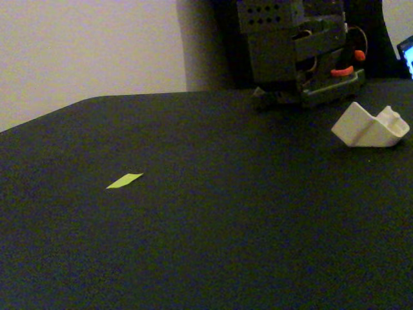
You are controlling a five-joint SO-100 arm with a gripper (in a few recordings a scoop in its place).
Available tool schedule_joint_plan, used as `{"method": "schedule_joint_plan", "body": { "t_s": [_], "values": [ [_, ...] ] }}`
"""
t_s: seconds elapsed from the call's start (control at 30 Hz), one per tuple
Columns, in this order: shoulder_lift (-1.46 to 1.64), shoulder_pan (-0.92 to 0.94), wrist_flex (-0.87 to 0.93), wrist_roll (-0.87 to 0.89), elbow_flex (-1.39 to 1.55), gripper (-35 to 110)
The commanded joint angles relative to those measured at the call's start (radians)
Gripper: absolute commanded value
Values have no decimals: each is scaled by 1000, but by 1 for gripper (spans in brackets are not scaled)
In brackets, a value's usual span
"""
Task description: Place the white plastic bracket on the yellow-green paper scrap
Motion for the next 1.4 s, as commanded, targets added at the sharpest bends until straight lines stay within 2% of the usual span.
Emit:
{"method": "schedule_joint_plan", "body": {
  "t_s": [0.0,0.1,0.2,0.23,0.3,0.57,0.77,0.9,1.0,1.17,1.3,1.37],
  "values": [
    [-109,-17,130,61,-265,3],
    [-212,-52,245,38,-440,2],
    [-247,-91,281,31,-500,2],
    [-265,-95,301,49,-512,2],
    [-301,-100,356,192,-512,2],
    [-316,-138,359,278,-515,5],
    [-336,-196,302,222,-463,0],
    [-347,-288,333,187,-477,14],
    [-342,-394,359,236,-495,24],
    [-245,-612,192,448,-256,29],
    [-135,-649,29,551,34,30],
    [-89,-644,8,575,112,30]
  ]
}}
